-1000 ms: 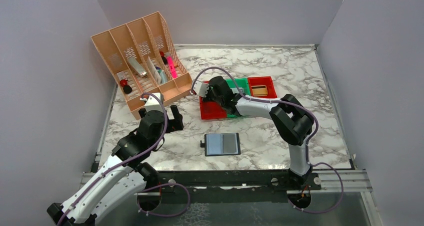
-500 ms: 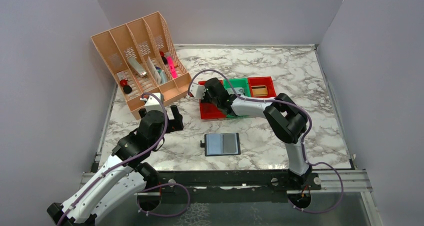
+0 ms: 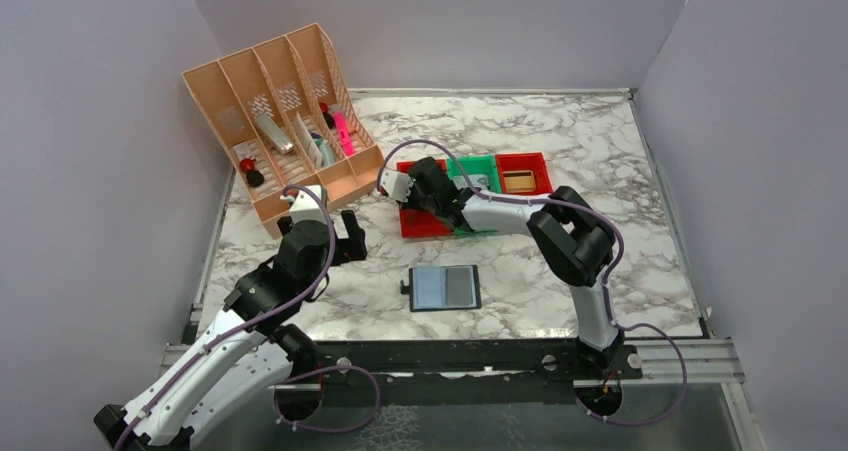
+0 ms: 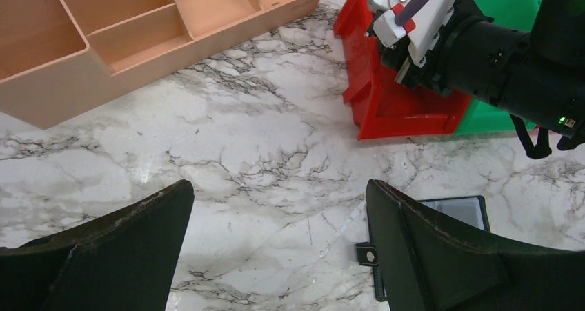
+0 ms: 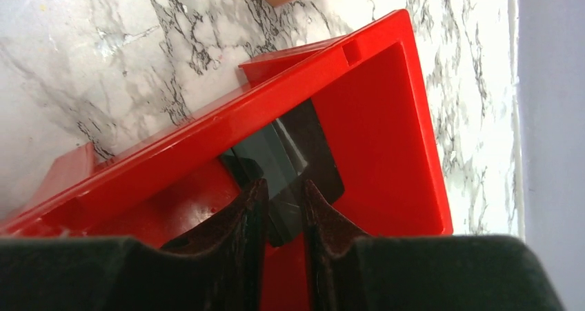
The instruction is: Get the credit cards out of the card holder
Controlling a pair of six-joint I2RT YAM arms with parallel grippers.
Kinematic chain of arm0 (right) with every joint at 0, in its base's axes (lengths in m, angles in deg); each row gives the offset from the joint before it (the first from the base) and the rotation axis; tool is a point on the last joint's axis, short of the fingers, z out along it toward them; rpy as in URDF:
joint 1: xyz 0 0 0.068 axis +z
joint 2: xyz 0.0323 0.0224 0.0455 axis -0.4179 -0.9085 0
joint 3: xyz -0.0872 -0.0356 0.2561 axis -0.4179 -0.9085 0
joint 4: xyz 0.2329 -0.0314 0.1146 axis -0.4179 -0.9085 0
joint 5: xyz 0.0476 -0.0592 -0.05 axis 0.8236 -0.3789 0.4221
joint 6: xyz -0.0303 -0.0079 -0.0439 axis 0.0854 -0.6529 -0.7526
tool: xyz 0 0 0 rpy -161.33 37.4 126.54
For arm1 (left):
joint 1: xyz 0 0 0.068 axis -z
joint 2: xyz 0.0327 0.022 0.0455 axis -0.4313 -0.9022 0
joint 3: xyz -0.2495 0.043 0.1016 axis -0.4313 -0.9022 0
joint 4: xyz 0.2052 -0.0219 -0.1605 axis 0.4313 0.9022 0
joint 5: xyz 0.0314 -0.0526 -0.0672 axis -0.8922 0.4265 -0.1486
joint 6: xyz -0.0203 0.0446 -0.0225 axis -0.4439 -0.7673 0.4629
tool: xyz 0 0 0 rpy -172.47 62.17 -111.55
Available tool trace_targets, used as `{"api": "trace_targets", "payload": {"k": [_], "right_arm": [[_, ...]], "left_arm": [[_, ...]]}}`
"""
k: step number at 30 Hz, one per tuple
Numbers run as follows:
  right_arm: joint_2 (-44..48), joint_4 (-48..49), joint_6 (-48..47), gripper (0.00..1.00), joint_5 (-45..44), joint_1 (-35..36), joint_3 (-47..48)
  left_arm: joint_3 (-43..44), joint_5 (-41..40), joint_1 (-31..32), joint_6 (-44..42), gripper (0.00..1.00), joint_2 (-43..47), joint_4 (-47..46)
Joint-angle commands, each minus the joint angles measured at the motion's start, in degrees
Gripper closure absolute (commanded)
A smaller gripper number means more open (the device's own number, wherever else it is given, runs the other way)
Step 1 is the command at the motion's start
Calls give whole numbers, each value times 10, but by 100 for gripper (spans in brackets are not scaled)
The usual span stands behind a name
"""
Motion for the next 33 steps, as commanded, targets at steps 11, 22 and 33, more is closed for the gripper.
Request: {"api": "trace_targets", "payload": {"k": [11,22,33], "right_arm": [[220,233,179,64,13,3,-187],[489,11,635,46,-147,3,-387],[657,-75,794,42,51,3,-498]], "left_arm": [[2,8,-1,-6,1,2,5],[-3,77,-1,-16,1,-10,-18],[-49,229,-1,-9,1,-38,-141]]}}
